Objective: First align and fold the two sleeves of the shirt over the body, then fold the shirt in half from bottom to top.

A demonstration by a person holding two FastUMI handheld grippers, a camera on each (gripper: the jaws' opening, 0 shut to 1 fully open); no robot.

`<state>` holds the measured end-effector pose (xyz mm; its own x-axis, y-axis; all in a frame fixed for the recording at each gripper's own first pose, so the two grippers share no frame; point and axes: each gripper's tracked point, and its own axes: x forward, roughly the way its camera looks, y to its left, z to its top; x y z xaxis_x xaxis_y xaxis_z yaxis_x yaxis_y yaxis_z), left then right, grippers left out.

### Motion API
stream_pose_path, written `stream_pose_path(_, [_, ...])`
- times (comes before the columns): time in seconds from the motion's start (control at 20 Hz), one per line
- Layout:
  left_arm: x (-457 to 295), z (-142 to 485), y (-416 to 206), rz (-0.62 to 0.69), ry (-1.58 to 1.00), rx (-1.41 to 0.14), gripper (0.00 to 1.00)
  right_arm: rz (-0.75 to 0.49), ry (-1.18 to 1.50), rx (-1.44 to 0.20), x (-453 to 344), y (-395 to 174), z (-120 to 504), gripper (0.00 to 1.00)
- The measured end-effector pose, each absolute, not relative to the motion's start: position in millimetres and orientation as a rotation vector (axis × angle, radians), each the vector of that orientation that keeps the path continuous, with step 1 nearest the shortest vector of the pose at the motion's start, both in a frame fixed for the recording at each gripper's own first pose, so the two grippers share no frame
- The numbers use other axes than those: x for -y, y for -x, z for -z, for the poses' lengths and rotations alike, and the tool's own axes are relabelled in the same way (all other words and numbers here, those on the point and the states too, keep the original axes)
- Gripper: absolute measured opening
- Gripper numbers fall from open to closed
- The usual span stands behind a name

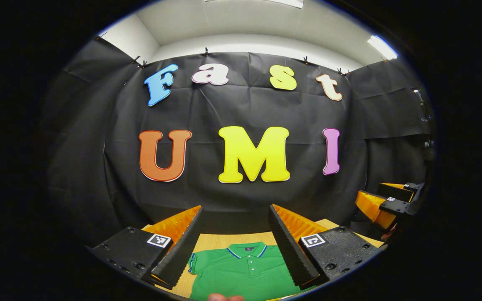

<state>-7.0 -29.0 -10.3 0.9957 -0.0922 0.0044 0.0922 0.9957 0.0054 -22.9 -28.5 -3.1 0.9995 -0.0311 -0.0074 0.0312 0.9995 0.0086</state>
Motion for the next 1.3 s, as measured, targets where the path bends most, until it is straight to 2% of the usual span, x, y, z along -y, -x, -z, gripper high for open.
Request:
stream_pose_path(0.4, [25.1, 41.2, 7.5, 0.069, -0.004, -0.054, 0.97, -0.046, 0.027, -0.168, 25.9, 8.5, 45.0, 0.95])
stream_pose_path(0.7, [33.7, 76.1, 3.7, 0.065, -0.003, -0.136, 0.97, -0.085, 0.029, -0.367, 45.7, -5.1, 108.4, 0.96])
stream_pose_path(1.0, [41.0, 92.8, -10.3, 0.067, -0.020, -0.186, 0.97, -0.120, 0.028, -0.576, 72.3, -49.5, 172.0, 0.95])
stream_pose_path(1.3, [41.2, 108.3, -15.6, 0.058, -0.025, -0.241, 0.97, -0.087, -0.118, -0.961, 96.4, -93.1, 275.9, 0.97])
